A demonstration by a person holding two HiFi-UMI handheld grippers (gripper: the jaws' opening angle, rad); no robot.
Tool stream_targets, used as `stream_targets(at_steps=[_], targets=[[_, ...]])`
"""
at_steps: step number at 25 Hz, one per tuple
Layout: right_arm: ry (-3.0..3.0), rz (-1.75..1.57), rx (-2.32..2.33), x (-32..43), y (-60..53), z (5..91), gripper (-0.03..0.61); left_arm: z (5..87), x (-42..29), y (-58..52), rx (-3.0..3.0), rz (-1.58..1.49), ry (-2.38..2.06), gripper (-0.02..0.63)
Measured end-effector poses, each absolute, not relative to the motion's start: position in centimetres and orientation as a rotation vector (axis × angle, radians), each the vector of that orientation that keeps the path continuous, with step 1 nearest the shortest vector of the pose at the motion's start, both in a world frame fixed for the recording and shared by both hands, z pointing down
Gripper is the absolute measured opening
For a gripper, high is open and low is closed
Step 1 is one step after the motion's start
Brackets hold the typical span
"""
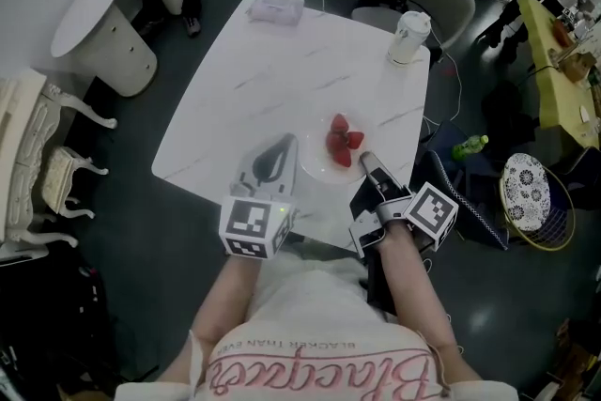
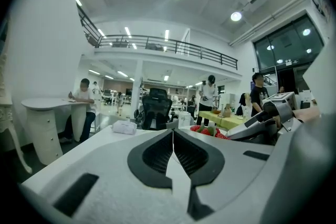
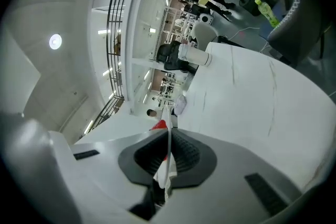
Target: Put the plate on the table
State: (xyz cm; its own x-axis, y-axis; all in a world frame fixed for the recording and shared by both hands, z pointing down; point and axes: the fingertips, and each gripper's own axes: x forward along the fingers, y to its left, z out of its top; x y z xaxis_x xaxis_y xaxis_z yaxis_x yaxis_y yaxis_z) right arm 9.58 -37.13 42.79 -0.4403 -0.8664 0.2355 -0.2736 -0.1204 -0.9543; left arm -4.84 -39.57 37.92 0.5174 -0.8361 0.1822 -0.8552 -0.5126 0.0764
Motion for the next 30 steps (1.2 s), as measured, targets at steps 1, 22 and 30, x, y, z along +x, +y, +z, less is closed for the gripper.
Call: stream_targets(at_steps=[1, 22, 30], targets=[[1.667, -1.595, -1.270, 9.7, -37.7, 42.9, 0.011, 38.2, -4.8, -40.2, 2.594, 0.185, -1.456, 0.005], [1.565, -1.622, -1.446, 10.5, -48.0, 51.1, 0.011, 46.7, -3.3, -52.3, 2.552, 0.406, -1.196, 0.005], [1.520, -1.668, -1.528, 10.3, -50.3, 56.3, 0.011, 53.3, -1.9, -54.9, 2.491, 0.559, -1.091, 0.005]])
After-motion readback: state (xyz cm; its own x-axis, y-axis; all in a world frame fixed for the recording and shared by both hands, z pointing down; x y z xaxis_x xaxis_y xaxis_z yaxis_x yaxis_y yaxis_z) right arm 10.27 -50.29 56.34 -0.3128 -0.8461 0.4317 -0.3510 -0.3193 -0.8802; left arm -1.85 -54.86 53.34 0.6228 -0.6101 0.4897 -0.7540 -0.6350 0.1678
